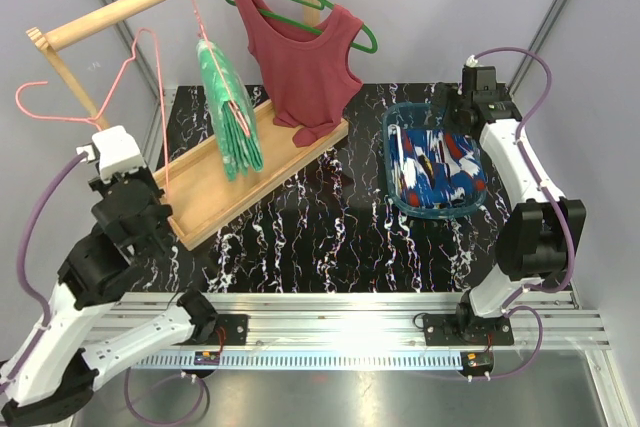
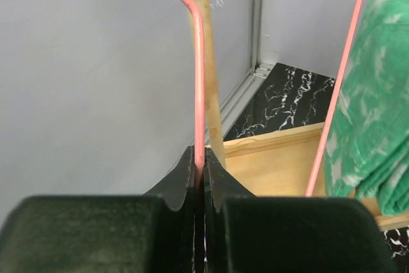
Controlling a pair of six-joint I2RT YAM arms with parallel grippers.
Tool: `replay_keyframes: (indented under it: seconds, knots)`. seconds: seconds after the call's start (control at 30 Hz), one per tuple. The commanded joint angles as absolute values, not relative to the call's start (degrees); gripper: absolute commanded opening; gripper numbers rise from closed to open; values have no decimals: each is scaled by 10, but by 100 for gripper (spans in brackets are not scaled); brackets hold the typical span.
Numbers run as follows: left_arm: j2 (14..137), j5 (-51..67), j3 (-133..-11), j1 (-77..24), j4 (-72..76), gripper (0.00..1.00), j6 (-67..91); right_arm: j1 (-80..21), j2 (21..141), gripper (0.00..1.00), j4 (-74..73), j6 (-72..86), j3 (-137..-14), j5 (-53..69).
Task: Remove the trousers from the hanger
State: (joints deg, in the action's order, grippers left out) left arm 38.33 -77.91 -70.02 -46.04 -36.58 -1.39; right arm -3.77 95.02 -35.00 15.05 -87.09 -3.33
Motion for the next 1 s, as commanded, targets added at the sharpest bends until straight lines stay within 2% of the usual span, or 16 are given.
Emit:
replay_keyframes:
  seconds: [0.0,0.13,0.23,0.53,0.73,0.83,0.97]
  knots:
    - [451,-749,-713,-429,-377,0,4,-45,935,100,-341,154,-888,-20]
    - [524,-693,-764,-376,-417,0,41,-51,930,100,-340,154,-886,-17]
    - [560,-720,-810,-358,-421,0,33,-54,928,99,-339,148,-885,-20]
    - [589,-801,-796,-355,-197,0,-187,-72,952,99,-337,146,-896,-20]
    - [603,-787,-791,-343,-106,0,-257,-78,967,100,-342,142,-907,-23]
    - [627,-753,-815,-302,-128,0,-220,-83,968,100,-342,140,-912,-24]
    - [673,-694,-902,-256,-270,0,-113,-90,969,99,-345,138,-918,-27]
